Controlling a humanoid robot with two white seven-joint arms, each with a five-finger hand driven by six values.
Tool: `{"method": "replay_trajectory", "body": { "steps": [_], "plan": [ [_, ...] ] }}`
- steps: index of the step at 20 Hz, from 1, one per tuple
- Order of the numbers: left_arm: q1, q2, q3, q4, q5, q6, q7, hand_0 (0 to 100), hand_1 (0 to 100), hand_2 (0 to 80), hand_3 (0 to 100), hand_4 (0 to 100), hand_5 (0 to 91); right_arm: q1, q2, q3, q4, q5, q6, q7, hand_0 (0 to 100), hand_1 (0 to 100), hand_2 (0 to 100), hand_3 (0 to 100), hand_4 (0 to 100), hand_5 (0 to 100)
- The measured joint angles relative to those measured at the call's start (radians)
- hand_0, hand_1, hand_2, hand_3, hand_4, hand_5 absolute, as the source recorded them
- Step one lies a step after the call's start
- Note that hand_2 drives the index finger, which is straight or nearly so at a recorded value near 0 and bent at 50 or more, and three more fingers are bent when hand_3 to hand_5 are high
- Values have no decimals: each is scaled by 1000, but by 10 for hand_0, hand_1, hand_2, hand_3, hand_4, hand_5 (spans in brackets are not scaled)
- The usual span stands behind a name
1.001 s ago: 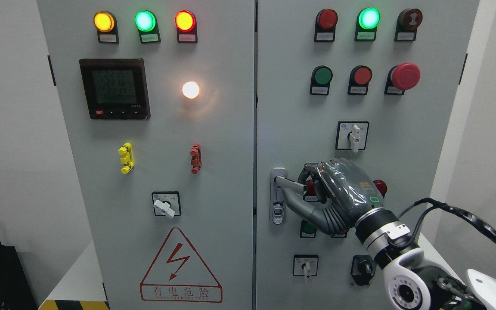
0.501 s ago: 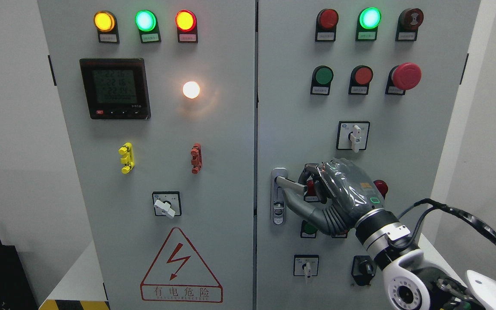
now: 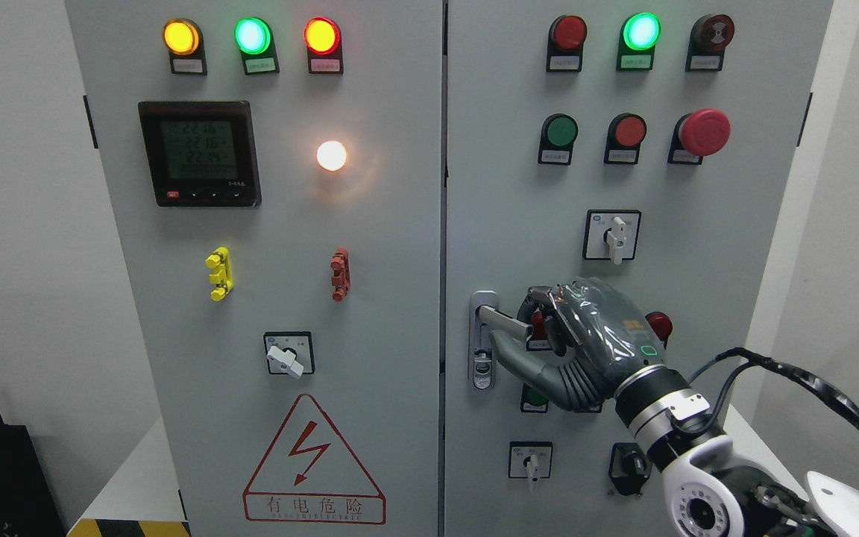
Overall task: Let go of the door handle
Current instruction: 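Hold the latch handle firmly with the right hand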
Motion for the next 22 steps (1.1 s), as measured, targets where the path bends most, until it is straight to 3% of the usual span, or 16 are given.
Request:
{"method": "replay_trajectory", "body": {
  "steps": [22],
  "plan": [
    [0,0,0,0,0,0,0,120,389,0,0,0,0,1,0,-2,0,0,2,-1,377,280,690,1000,1000,1000]
  ]
}}
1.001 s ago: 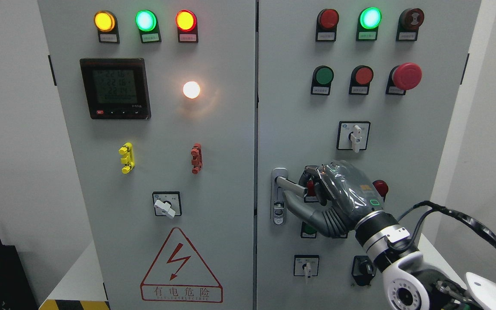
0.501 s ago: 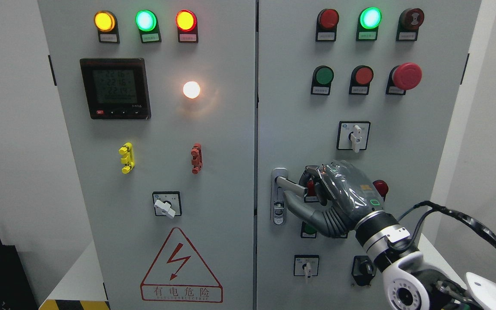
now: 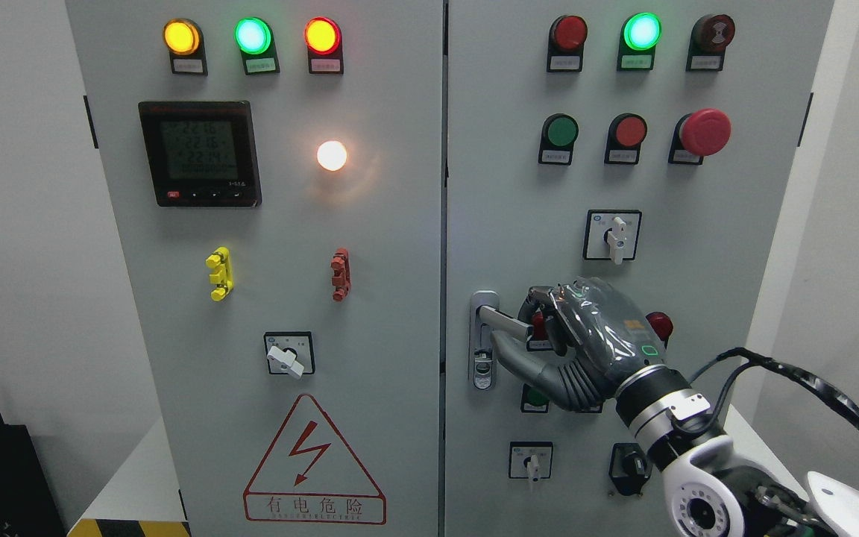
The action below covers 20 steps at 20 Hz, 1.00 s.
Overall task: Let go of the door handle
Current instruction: 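Hold the latch handle firmly with the right hand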
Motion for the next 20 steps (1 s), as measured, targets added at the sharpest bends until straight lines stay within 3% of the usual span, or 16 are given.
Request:
{"method": "replay_trajectory", "body": {
  "steps": [20],
  "plan": [
    [0,0,0,0,0,0,0,120,389,0,0,0,0,5,-1,-1,-1,0,0,-1,396,288,736,1000,1000,1000]
  ]
}}
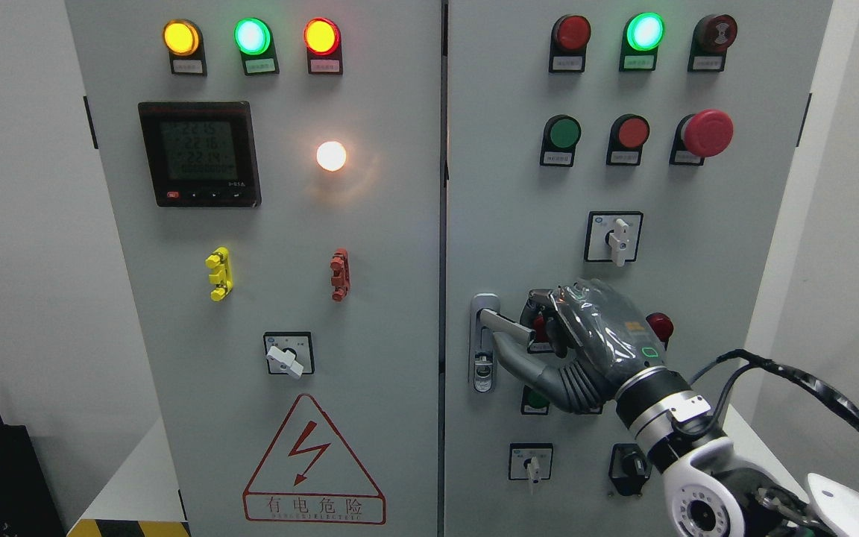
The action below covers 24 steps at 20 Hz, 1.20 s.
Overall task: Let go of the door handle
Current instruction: 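Hold the latch handle firmly with the right hand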
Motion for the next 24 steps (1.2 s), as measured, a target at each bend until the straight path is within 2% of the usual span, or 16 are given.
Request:
{"method": "replay_trajectory", "body": {
  "steps": [24],
  "plan": [
    [0,0,0,0,0,0,0,120,389,0,0,0,0,6,-2,-6,-3,0,1,-3,412,303,786,1000,1000,1000]
  ]
}}
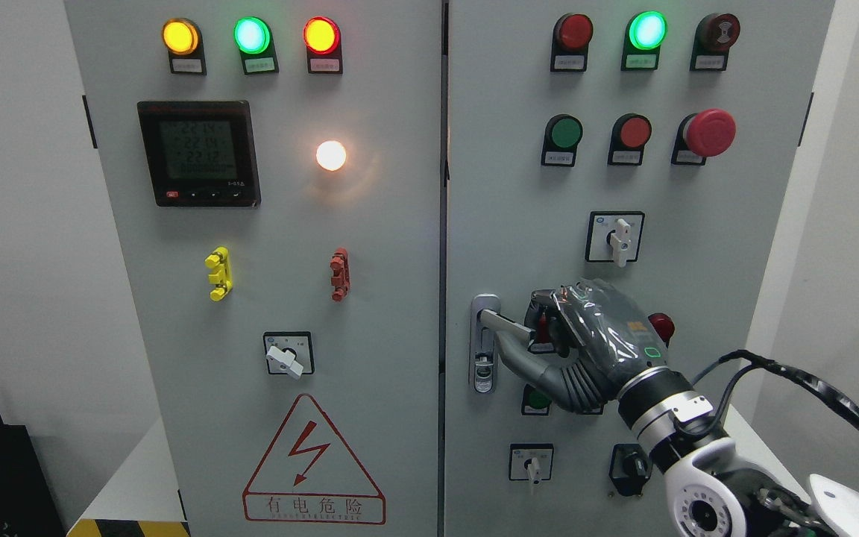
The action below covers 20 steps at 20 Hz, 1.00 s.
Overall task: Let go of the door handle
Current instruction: 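Hold the latch handle firmly with the right hand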
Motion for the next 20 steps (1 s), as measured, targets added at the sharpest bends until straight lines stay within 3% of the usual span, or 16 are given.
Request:
{"method": "replay_trajectory", "body": {
  "steps": [20],
  "plan": [
    [0,0,0,0,0,0,0,120,389,0,0,0,0,2,-1,-2,-3,0,-2,-2,430,304,819,1000,1000,1000]
  ]
}}
